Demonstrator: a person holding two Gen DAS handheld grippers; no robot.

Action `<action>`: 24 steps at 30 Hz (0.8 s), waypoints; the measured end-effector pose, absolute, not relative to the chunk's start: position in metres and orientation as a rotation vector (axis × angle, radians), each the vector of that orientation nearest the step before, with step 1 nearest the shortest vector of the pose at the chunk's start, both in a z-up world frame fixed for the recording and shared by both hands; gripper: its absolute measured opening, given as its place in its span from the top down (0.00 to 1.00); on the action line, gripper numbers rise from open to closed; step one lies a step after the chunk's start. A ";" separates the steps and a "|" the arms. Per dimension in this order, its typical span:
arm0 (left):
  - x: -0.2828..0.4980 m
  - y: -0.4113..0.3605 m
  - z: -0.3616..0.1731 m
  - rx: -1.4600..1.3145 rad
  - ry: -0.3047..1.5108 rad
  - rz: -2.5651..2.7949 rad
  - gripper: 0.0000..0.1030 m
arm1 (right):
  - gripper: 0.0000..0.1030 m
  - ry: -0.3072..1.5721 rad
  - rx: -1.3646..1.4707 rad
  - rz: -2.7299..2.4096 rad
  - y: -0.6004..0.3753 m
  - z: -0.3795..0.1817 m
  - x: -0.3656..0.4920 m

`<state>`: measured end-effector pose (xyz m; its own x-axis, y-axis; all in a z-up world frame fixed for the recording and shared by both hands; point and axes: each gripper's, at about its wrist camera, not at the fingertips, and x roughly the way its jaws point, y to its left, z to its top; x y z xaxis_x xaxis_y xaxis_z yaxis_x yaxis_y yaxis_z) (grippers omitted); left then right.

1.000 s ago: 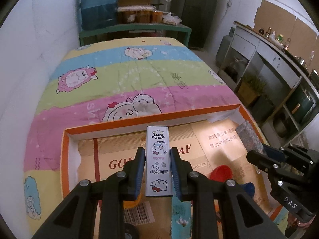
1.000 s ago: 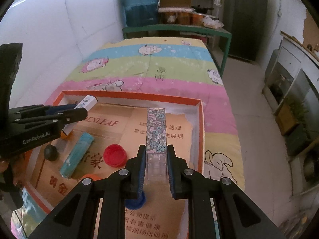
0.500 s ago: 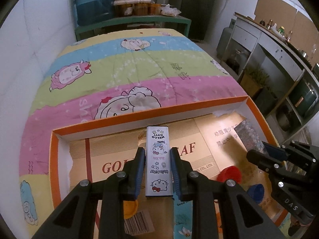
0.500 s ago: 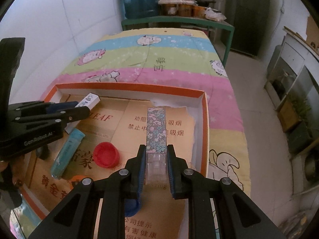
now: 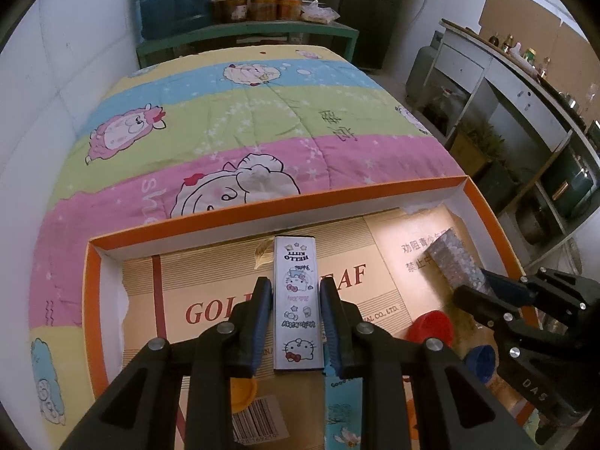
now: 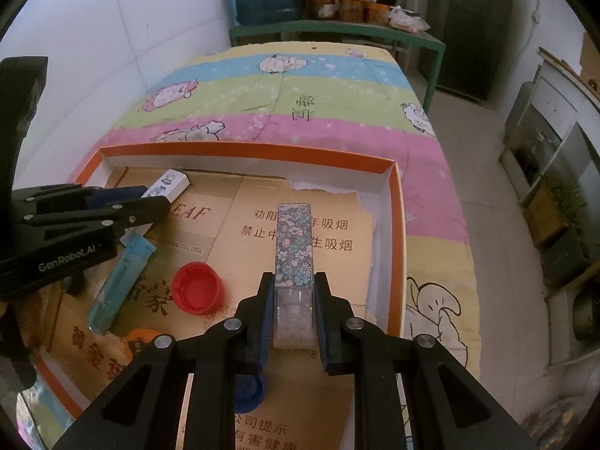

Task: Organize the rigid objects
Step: 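Lower the Hello Kitty box into the lid with the left tool while the right tool lowers the gold-and-floral box, then open the left tool on the Hello Kitty box while the right tool releases the gold-and-floral box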

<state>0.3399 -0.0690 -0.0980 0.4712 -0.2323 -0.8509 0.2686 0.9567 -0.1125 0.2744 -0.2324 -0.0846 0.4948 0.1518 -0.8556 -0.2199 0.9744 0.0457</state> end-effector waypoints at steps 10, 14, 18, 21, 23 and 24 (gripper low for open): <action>0.325 -0.072 -0.087 0.041 0.990 -0.322 0.61 | 0.70 1.014 -0.092 0.211 -0.230 -0.081 0.267; 0.317 -0.067 -0.077 0.026 0.955 -0.319 0.61 | 0.70 1.000 -0.090 0.202 -0.231 -0.076 0.260; 0.309 -0.062 -0.068 0.012 0.941 -0.319 0.59 | 0.70 0.986 -0.079 0.200 -0.231 -0.068 0.253; 0.301 -0.059 -0.064 0.014 0.931 -0.314 0.48 | 0.70 0.982 -0.078 0.200 -0.229 -0.064 0.248; 0.296 -0.057 -0.060 0.014 0.926 -0.311 0.47 | 0.70 0.981 -0.077 0.201 -0.227 -0.062 0.244; 0.294 -0.056 -0.059 0.013 0.922 -0.311 0.47 | 0.70 0.979 -0.077 0.201 -0.227 -0.060 0.242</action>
